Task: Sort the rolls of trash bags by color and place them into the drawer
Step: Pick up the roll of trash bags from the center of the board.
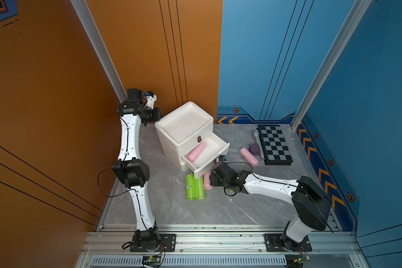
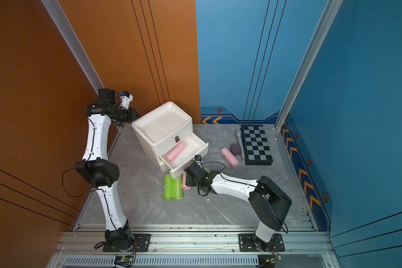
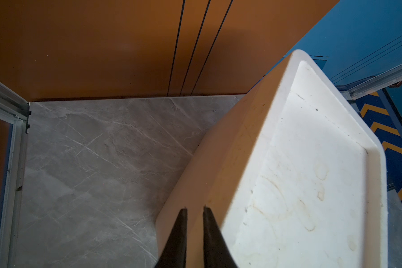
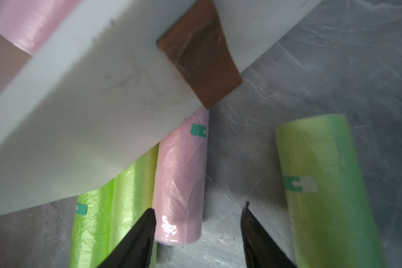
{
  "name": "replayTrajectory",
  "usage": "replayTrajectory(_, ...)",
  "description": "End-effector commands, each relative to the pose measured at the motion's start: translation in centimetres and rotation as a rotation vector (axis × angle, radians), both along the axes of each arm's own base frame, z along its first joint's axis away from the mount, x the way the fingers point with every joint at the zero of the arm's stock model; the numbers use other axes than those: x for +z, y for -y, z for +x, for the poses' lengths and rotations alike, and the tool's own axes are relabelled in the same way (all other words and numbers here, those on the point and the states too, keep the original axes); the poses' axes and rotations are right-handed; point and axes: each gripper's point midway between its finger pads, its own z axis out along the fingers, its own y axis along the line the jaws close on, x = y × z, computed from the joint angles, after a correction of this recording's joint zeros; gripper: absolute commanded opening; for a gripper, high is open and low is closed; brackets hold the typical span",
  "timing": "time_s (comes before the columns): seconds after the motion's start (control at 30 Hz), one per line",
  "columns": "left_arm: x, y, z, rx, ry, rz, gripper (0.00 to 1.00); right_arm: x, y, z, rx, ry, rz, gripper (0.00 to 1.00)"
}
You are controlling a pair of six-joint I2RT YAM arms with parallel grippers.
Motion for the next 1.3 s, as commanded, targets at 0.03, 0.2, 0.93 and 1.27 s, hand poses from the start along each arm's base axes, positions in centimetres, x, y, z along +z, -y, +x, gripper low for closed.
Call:
replayTrajectory(0.03, -0.8, 1.5, -2.2, -0.023, -0.088, -0.021, 0.17, -0.5, -1.0, 0.0, 0.031, -0.001, -0.015, 0.62)
replayTrajectory(0.2, -1.0, 1.5, -2.1, -0.024, -0.092, -0.022, 0.17, -1.1, -2.0, -0.4, 0.041, -0.004, 0.001, 0.62)
replayTrajectory(0.93, -1.0, 1.8, -2.1, -0.029, -0.092, -0.025, 0.17, -3.7, -2.6, -1.3, -0.005, 0.054, -0.009, 0.62)
replayTrajectory(1.27, -1.3, 2.0, -2.1, -0.034, -0.099, -0.02, 0.17, -5.4, -2.2, -0.7, -0.021, 0.043, -0.032, 0.59)
